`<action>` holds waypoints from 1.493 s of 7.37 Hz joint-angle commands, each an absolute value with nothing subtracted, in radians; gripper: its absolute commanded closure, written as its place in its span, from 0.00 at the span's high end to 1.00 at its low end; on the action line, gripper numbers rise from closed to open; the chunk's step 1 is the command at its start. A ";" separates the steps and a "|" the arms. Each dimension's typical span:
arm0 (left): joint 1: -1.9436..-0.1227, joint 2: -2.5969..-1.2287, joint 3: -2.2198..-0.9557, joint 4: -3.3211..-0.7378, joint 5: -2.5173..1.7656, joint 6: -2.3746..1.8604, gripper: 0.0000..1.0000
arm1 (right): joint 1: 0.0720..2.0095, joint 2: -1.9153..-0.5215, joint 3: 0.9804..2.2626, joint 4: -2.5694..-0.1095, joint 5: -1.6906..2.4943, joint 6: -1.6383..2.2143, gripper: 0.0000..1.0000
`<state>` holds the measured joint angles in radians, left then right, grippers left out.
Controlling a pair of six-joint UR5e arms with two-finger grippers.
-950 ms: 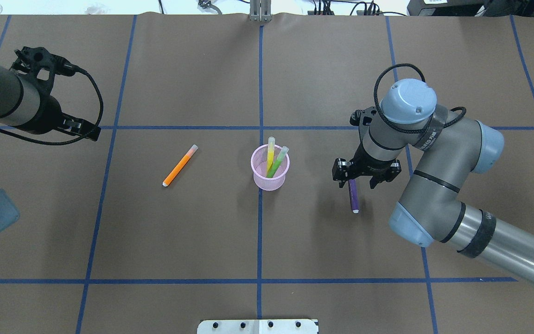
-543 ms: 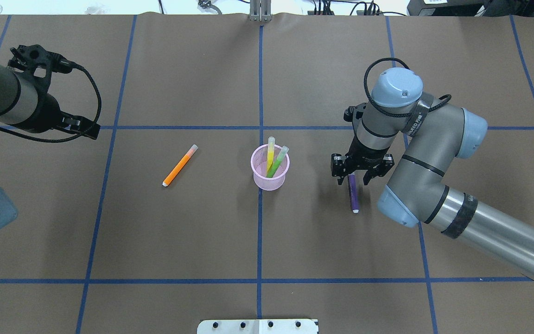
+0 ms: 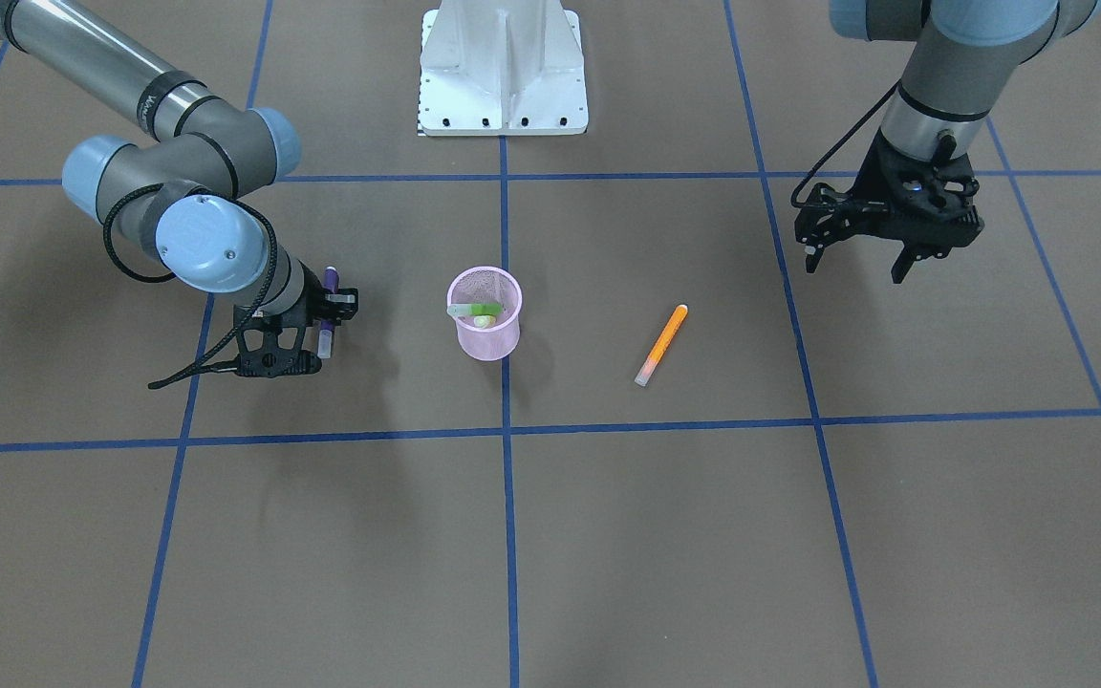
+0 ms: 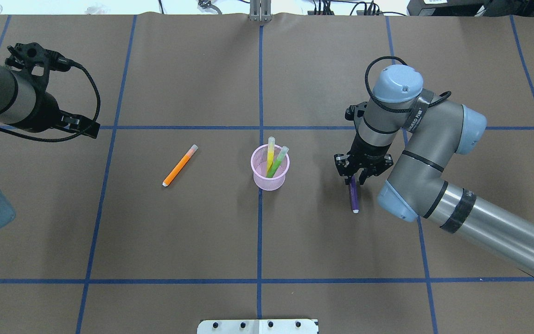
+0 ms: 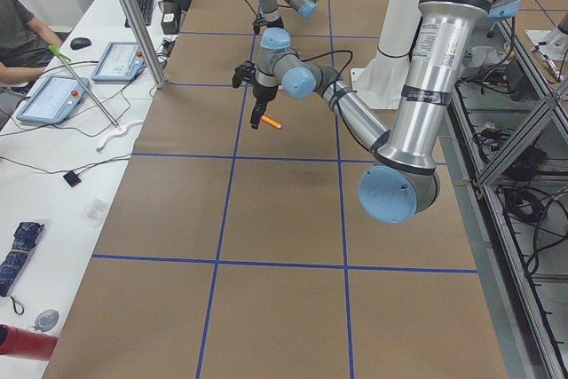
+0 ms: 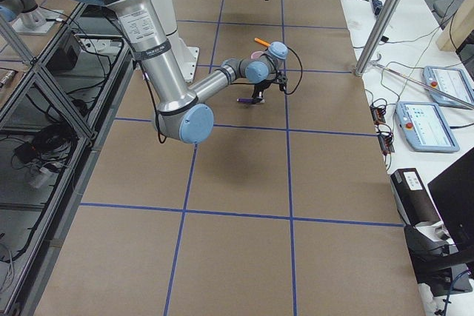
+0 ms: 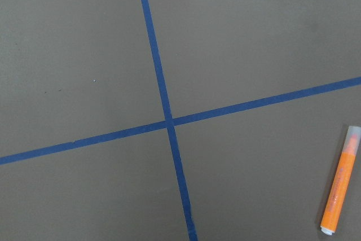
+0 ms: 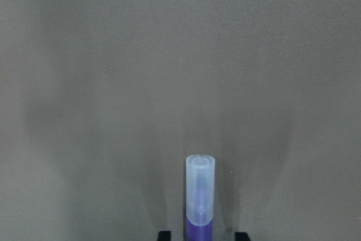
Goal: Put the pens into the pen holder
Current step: 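Lower the right gripper onto the purple marker and grasp it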
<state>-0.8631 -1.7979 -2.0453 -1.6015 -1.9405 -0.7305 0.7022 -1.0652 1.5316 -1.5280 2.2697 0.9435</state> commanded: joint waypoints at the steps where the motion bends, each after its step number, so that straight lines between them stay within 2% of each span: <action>1: -0.864 -1.795 -2.048 -1.601 -1.940 -0.730 0.99 | 0.703 -1.063 1.531 -1.528 2.273 0.942 0.43; 11: -0.864 -1.792 -2.048 -1.601 -1.942 -0.730 0.99 | 0.699 -1.060 1.517 -1.529 2.270 0.959 0.44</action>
